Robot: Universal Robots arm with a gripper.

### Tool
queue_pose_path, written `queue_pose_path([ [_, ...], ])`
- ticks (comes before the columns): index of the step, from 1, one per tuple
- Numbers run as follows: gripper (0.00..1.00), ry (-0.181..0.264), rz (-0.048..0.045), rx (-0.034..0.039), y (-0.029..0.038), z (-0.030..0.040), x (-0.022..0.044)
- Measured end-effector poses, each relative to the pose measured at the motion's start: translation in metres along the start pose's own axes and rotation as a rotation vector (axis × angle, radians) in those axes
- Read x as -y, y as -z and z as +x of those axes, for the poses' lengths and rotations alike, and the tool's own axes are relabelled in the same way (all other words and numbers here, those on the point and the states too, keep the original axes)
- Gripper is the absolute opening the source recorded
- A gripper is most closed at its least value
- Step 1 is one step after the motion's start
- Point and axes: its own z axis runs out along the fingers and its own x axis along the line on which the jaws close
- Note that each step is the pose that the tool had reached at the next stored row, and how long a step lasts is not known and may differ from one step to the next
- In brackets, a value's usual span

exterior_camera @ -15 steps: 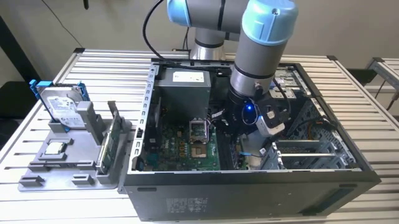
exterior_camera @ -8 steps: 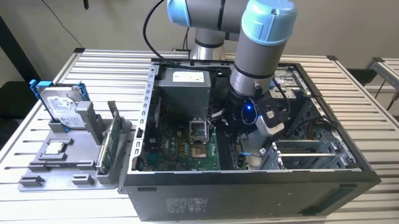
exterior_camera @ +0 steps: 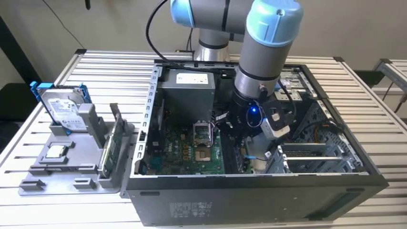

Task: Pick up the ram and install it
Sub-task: 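Insert the ram into the slot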

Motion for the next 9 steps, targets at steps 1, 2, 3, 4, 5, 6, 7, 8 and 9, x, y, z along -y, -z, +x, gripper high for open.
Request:
queue_pose_path([
  [1, 0.14, 0.001, 0.0, 0.0, 0.0, 0.0, 0.0],
  [2, 0.14, 0.002, -0.0001, 0.0001, 0.0, 0.0, 0.0],
  [3, 0.14, 0.003, -0.0001, 0.0001, 0.0, 0.0, 0.0],
  [4, 0.14, 0.004, -0.0001, 0.0001, 0.0, -0.0002, 0.0],
  [5, 0.14, 0.006, -0.0001, 0.0002, 0.0, -0.0005, 0.0],
  [6, 0.14, 0.007, 0.0, 0.0002, 0.0, -0.0005, 0.0],
  [7, 0.14, 0.009, 0.0, 0.0002, 0.0, -0.001, 0.0],
  [8, 0.14, 0.009, 0.0, 0.0002, 0.0, -0.0011, 0.0],
  [9, 0.14, 0.01, 0.0001, 0.0002, -0.0001, -0.0011, 0.0],
])
